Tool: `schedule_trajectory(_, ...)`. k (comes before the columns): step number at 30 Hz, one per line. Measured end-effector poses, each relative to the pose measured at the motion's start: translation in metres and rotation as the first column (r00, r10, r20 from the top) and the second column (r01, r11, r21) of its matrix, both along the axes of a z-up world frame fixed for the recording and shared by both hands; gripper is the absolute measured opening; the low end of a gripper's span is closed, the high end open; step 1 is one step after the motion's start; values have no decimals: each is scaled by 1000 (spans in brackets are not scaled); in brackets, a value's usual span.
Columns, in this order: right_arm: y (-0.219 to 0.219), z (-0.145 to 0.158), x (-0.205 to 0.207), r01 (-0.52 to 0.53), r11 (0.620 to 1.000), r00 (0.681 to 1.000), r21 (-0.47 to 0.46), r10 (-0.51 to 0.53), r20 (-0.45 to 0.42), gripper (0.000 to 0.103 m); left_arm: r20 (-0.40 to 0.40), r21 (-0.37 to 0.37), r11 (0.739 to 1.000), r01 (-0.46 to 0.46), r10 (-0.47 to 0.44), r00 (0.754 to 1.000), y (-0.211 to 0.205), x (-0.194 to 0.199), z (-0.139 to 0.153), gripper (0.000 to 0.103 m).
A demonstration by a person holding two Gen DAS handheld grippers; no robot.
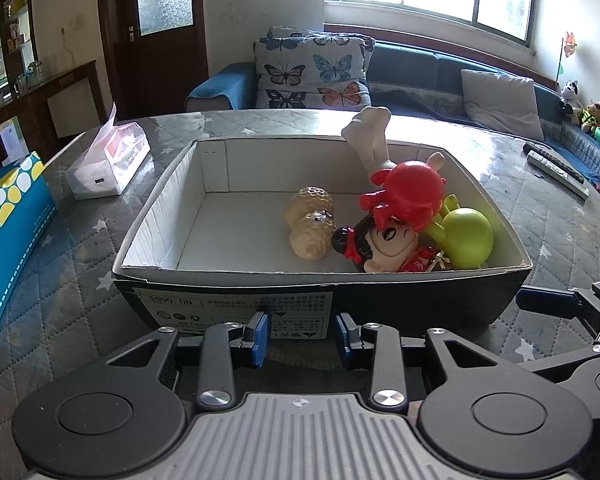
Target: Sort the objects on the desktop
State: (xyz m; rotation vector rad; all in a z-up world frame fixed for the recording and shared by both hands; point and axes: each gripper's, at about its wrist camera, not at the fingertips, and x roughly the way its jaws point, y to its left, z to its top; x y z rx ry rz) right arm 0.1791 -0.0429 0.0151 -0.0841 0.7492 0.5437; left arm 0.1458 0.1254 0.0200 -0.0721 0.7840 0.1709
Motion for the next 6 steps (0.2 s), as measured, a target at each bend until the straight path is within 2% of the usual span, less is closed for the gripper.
schedule_trajectory(6,0,-1,2,4,1000,1000,1,-4,-3,103,-2,-2,1000,1,-1,1000,0,1,0,35)
